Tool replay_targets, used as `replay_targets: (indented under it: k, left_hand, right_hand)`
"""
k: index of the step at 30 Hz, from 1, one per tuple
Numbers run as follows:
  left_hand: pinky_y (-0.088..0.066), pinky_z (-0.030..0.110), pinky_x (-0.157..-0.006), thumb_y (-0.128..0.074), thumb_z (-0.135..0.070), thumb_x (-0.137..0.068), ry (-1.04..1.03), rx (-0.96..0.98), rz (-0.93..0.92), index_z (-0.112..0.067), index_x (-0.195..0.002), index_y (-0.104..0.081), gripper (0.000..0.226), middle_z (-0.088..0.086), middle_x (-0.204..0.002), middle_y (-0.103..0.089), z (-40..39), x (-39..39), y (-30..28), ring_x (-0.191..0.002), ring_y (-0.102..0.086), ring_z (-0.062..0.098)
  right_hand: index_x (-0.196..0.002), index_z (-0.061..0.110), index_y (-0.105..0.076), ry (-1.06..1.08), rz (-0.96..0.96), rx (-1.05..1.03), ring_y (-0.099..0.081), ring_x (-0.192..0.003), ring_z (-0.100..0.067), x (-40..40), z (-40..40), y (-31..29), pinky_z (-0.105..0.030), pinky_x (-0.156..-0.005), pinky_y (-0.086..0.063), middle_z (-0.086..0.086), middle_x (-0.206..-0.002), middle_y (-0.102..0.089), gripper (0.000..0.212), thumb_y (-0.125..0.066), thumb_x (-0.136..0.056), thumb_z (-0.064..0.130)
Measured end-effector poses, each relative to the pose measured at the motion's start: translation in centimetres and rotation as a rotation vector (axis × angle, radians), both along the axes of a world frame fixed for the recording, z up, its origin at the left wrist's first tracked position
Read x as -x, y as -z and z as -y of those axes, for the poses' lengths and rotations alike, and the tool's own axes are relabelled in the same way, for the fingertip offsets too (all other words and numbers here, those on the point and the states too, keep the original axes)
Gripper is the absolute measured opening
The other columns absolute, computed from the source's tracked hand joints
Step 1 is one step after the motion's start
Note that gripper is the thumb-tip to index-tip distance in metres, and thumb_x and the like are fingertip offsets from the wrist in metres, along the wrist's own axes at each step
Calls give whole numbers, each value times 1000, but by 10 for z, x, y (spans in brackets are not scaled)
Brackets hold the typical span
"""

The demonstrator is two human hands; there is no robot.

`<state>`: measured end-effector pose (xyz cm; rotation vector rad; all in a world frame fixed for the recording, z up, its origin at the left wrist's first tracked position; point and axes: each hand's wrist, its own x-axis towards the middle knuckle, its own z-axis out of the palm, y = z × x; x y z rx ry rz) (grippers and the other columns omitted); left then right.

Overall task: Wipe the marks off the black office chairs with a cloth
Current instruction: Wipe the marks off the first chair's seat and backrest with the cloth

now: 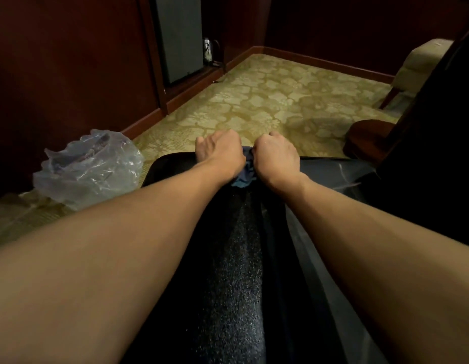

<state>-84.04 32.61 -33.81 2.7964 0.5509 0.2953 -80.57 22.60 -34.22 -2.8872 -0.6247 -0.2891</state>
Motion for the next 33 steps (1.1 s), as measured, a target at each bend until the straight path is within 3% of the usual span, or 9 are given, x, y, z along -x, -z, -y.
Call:
replay_targets:
  k: [7, 18, 21, 23, 25, 33]
  left_hand:
    - [-36, 34, -95, -53, -27, -98, 102, 15, 62, -23, -109, -74, 25, 6, -115, -69, 27, 33, 3, -113, -59, 29]
    - [-33, 38, -98, -43, -30, -102, 131, -94, -78, -26, -120, -67, 30, 3, -117, -60, 72, 139, 4, -112, -54, 25]
    - [-33, 37, -98, -42, -30, -102, 121, -78, -85, -26, -120, -65, 29, 2, -118, -59, 87, 182, 2, -113, -53, 24]
    - [-33, 37, -98, -41, -30, -103, 117, -52, -98, -26, -122, -64, 30, 2, -119, -59, 98, 212, 1, -114, -53, 24]
    - [-33, 36, -98, -38, -31, -104, 129, -35, -108, -26, -124, -62, 32, 1, -122, -59, 110, 241, -1, -115, -52, 23]
    - [-34, 37, -96, -36, -31, -104, 168, -78, -147, -26, -124, -62, 33, 1, -122, -60, 149, 338, -8, -114, -52, 23]
  right_hand:
    - [-113, 4, -63, 1, 10, 10, -55, -111, -37, 31, 35, -1, -40, -85, -44, -16, -119, -53, 25, -46, -99, 14]
    - [-115, 8, -62, -23, 5, 60, -54, -107, -35, 144, 80, 1, -41, -87, -43, -13, -118, -52, 25, -44, -99, 15]
    - [-102, 7, -67, -47, 22, 74, -58, -97, -34, 183, 93, -2, -42, -79, -46, -12, -106, -57, 17, -54, -93, 14]
    - [-83, 9, -70, -43, 30, 102, -61, -78, -32, 212, 102, -4, -39, -65, -48, -9, -88, -61, 5, -71, -79, 12]
    - [-69, 13, -67, -38, 38, 102, -59, -63, -28, 241, 115, -5, -35, -52, -47, -6, -75, -60, 16, -82, -63, 13]
    - [-67, 15, -67, -36, 29, 138, -58, -60, -26, 339, 158, -10, -34, -50, -47, -4, -73, -60, 20, -85, -60, 14]
